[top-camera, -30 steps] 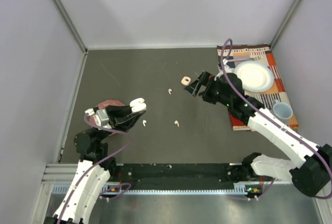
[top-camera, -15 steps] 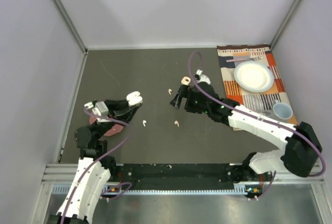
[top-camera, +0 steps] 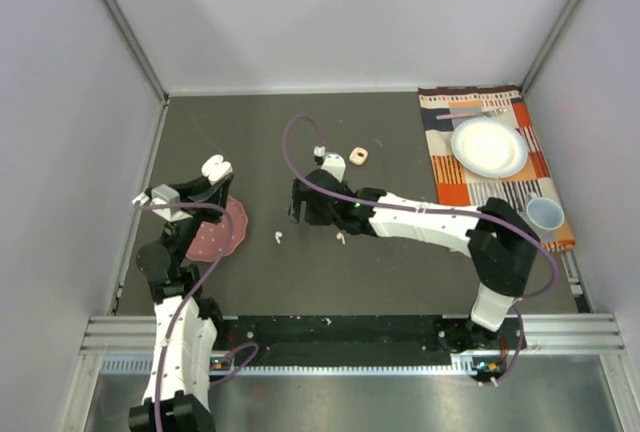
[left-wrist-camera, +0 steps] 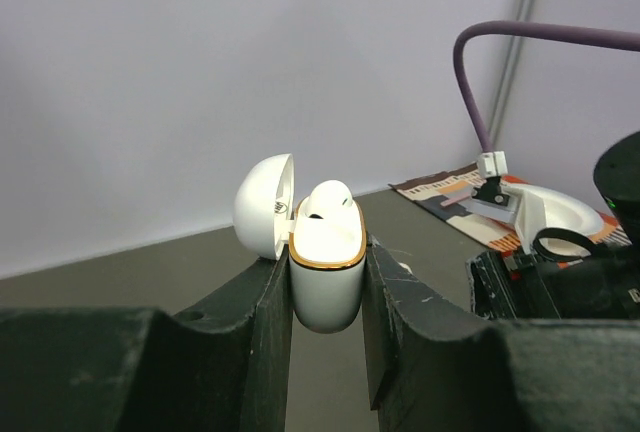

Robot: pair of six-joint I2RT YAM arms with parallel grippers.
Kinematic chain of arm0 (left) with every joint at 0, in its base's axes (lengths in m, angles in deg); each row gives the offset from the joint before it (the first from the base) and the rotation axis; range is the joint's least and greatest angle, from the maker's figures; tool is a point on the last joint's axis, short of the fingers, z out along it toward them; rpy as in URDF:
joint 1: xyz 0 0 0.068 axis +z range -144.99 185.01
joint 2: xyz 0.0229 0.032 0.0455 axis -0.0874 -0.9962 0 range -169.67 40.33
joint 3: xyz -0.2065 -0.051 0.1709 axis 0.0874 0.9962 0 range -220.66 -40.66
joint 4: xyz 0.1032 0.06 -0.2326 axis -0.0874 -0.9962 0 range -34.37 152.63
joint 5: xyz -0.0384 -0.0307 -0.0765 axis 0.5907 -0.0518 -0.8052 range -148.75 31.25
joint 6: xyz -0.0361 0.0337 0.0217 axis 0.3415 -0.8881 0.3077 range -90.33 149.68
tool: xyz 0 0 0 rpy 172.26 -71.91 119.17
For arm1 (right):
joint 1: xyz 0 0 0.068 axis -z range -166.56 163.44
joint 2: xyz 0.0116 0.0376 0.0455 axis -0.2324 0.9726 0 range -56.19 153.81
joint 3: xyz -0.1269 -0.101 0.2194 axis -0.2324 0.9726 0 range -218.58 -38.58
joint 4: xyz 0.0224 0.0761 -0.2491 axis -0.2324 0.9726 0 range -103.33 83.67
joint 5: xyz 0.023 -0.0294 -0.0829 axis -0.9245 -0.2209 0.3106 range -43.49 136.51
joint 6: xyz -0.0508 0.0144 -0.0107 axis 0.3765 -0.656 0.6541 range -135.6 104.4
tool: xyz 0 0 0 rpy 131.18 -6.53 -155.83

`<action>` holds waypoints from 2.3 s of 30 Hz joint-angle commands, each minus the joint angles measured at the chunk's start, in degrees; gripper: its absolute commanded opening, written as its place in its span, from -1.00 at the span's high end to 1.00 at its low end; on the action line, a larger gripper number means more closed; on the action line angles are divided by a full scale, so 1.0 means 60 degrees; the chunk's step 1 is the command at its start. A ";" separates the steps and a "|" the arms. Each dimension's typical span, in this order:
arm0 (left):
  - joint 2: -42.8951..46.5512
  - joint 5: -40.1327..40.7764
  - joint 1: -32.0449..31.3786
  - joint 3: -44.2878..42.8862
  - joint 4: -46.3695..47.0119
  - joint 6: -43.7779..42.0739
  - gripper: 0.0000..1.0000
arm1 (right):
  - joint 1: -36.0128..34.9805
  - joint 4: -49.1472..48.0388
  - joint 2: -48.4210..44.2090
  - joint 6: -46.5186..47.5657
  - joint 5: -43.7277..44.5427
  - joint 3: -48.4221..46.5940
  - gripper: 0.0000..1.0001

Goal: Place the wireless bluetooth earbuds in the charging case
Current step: Adjust the right earbud in the right side groove of the charging case, then pick up the left earbud from the center of the board.

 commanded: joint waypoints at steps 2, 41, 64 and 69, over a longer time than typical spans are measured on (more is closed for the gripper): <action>-0.0357 0.0376 0.0809 0.0595 0.1847 0.0949 1.00 | -0.0442 0.0242 0.0695 0.0068 0.0994 -0.1150 -0.54; -0.0167 0.1242 0.0649 0.0905 0.1088 0.0189 1.00 | -0.1204 0.2278 0.4431 -0.2408 0.1054 -0.4580 -0.09; -0.0079 0.1285 0.0562 0.0920 0.0956 0.0101 1.00 | -0.1307 0.2059 0.4856 -0.2188 0.1098 -0.4770 0.07; -0.0065 0.1344 0.0561 0.0934 0.0942 0.0115 1.00 | -0.1321 0.2073 0.4988 -0.2232 0.1068 -0.4843 0.16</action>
